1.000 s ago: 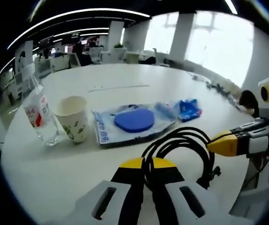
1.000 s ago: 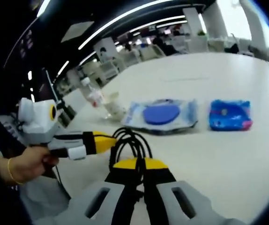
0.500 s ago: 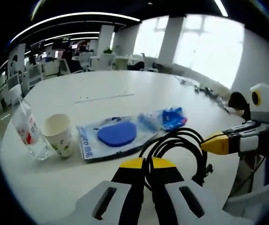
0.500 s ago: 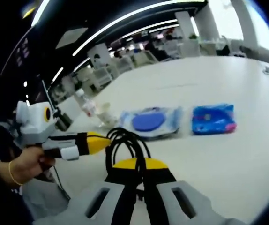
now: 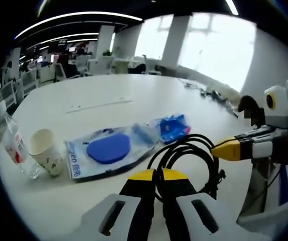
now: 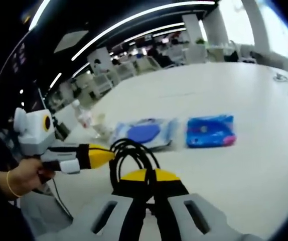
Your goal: Arrange the tabletop items into an orderly group along one side of the table until the central work area is clear of visible clutter.
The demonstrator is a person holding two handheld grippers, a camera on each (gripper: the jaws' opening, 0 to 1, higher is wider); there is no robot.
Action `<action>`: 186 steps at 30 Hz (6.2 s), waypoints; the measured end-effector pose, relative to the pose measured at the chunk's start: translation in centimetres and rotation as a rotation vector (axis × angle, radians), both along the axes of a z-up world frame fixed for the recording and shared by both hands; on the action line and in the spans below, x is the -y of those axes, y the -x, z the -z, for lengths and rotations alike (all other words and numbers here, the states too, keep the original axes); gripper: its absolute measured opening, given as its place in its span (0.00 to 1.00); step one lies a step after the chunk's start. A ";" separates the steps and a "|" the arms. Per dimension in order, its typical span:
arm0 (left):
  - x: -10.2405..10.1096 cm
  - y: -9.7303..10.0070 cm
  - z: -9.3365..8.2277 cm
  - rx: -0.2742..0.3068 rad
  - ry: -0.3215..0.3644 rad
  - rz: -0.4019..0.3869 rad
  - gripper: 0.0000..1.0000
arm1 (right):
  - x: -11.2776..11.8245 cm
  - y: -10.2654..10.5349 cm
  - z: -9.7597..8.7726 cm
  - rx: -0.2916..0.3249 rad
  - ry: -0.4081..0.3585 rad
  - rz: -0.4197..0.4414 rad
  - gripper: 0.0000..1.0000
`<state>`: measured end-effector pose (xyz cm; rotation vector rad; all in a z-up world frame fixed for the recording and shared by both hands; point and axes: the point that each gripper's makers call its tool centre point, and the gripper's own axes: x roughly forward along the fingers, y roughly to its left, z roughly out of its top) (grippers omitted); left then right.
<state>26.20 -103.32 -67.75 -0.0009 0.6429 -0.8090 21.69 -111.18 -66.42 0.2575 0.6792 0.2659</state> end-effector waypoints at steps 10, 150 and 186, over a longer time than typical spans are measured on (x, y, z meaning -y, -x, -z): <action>2.5 -0.1 1.3 -0.074 0.034 0.018 0.02 | 2.6 -0.9 1.0 -0.017 0.030 0.036 0.00; -15.1 3.4 -3.1 0.117 -0.042 -0.008 1.00 | 1.1 3.2 -5.0 0.218 0.190 -0.239 0.99; -20.1 5.7 -3.6 0.166 -0.081 -0.107 0.97 | 1.3 7.5 -4.1 0.207 0.203 -0.256 0.95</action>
